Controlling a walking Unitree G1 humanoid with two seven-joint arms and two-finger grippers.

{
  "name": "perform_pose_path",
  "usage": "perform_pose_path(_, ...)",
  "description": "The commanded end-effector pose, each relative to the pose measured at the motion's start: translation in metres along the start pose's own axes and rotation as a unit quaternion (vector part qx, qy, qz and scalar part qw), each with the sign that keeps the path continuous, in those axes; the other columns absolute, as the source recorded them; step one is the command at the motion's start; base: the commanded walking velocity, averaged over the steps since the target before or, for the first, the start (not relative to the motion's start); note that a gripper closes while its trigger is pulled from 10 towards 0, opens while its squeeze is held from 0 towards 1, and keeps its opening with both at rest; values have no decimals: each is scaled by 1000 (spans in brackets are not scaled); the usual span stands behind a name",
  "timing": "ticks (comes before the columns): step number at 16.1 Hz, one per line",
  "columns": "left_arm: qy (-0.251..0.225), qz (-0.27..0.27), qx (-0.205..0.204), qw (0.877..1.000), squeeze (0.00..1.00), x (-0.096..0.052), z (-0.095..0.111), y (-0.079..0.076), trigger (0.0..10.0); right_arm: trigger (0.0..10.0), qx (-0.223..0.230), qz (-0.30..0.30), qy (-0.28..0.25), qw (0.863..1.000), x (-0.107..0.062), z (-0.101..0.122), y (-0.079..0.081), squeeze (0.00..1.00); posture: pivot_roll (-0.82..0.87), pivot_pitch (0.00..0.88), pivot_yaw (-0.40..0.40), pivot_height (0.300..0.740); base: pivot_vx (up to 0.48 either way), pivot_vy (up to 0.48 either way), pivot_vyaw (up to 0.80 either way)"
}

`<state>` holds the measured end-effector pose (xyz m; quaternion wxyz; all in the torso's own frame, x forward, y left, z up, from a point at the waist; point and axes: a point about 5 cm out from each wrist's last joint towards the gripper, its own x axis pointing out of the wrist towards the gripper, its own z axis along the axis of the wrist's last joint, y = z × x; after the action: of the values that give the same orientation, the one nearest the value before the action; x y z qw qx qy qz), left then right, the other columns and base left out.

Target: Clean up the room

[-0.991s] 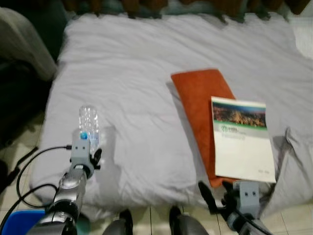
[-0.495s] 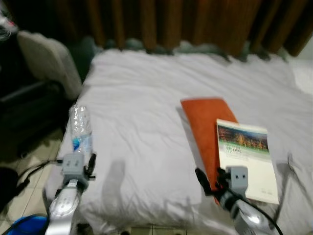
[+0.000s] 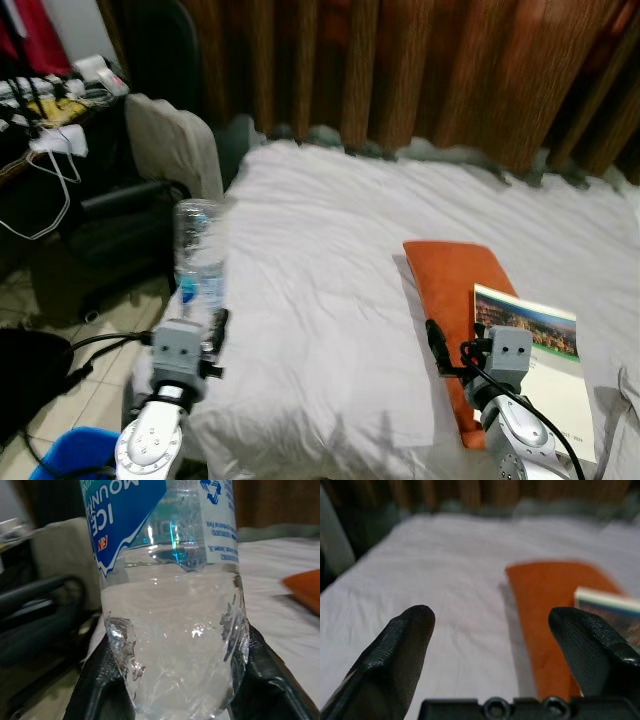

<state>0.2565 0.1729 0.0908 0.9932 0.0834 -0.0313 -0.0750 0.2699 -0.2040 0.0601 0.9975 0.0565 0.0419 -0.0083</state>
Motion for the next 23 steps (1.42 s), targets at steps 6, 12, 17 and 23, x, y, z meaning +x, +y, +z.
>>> perform_pose_path(6, 87, 28, 15, 996, 0, 19, -22, 1, 10000, 10000, 17, 24, 45, 999, -6, -25, 6, 0, 114, 0, -42, 740, 0, 0, 731)
perform_pose_path(12, 132, 23, 32, 990, 0, 16, -38, -12, 10000, 10000, 25, 61, 49, 997, 1, -25, 12, 0, 76, 0, -21, 740, 0, 0, 594)
perform_pose_path(17, 152, 9, 29, 988, 0, 32, -44, -1, 10000, 10000, 14, 101, 57, 993, 3, -31, 26, 0, 89, 0, -33, 740, 64, 0, 428)
perform_pose_path(23, 176, 29, 1, 984, 0, 39, -54, 1, 10000, 10000, 7, 127, 56, 990, 4, -31, 33, 0, 75, 0, -30, 740, 395, 0, 213)
